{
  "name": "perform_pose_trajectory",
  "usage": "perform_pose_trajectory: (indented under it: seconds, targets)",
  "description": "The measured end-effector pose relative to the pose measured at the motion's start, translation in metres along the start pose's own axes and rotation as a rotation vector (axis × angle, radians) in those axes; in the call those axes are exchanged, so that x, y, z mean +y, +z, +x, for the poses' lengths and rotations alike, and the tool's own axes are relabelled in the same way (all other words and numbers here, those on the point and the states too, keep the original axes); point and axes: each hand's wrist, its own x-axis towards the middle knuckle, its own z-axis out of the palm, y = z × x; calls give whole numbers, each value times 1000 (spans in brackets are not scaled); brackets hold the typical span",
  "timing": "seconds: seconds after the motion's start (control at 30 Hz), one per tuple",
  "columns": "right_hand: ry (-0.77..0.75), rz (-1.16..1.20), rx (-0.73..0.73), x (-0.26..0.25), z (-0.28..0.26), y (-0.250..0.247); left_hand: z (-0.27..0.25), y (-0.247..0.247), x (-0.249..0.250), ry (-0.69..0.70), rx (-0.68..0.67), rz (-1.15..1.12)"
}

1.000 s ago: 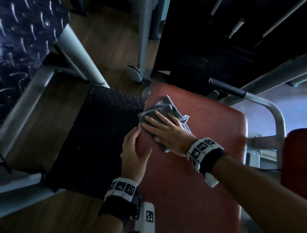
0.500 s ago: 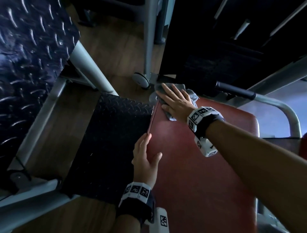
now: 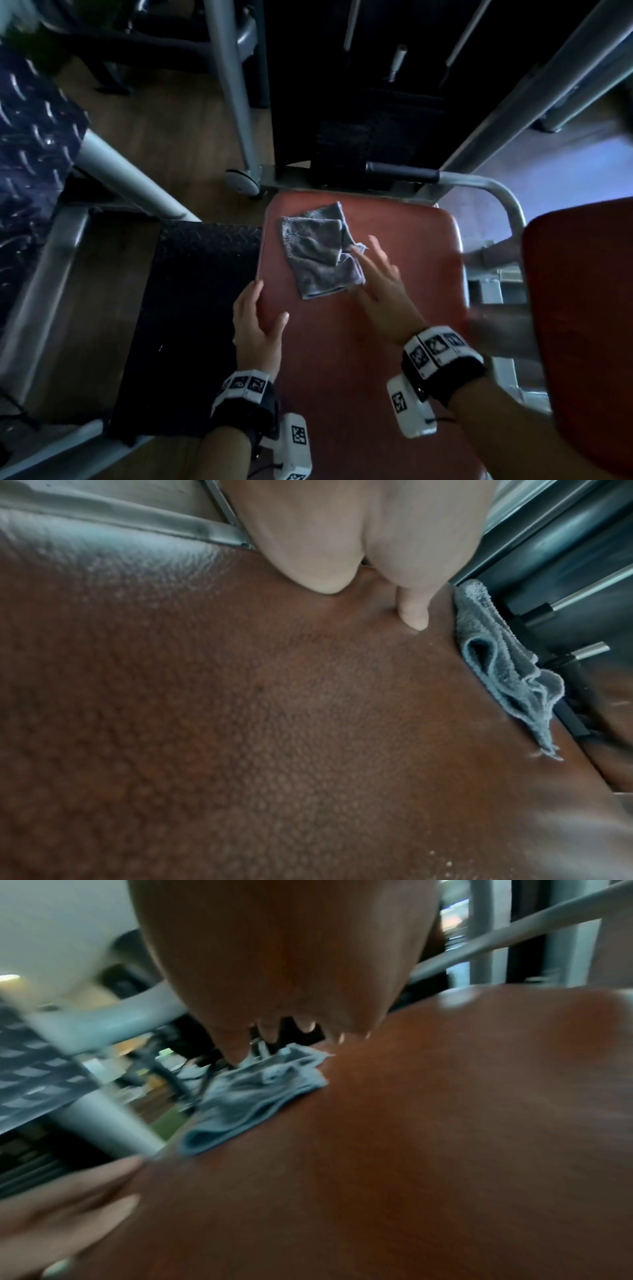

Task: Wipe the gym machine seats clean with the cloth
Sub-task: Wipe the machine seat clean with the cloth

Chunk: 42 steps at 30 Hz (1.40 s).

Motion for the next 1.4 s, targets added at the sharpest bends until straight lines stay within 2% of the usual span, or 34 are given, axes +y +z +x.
perform_pose_trajectory:
  seconds: [0.03, 0.1, 0.17, 0.23, 0.37, 0.53, 0.8, 0.97, 1.03, 1.1, 1.17, 1.27, 1.4]
  targets:
    - [127, -22, 115, 17, -10, -8, 0, 0, 2, 0, -10, -3]
    - [432, -33, 242, 47, -27, -21, 1, -1, 4, -12, -18, -6]
    - [669, 40, 267, 64, -40, -24, 1, 0, 4, -7, -13, 10]
    - [770, 69, 237, 67, -48, -17, 1, 1, 4, 3, 5, 21]
    - [852, 25, 134, 66, -43, -2, -2, 2, 5, 15, 1, 14]
    - [907, 14, -13, 69, -36, -7, -1, 0, 5, 13, -13, 14]
    - [917, 20, -100, 67, -32, -11, 10, 7, 34, -169, 17, 106]
    - [930, 6, -134, 64, -32, -16, 31, 18, 68, 99, -42, 236]
    - [932, 7, -152, 63, -32, -17, 42, 25, 85, 221, -161, 338]
    - [932, 6, -161, 62, -32, -17, 50, 35, 99, 311, -337, 476]
    - [935, 3, -158, 61, -31, -17, 56, 47, 107, 348, -459, 613]
    - [938, 2, -157, 60, -31, -17, 70, 63, 106, 365, -568, 811]
    - [941, 9, -152, 58, -30, -18, 86, 69, 95, 433, -624, 1038]
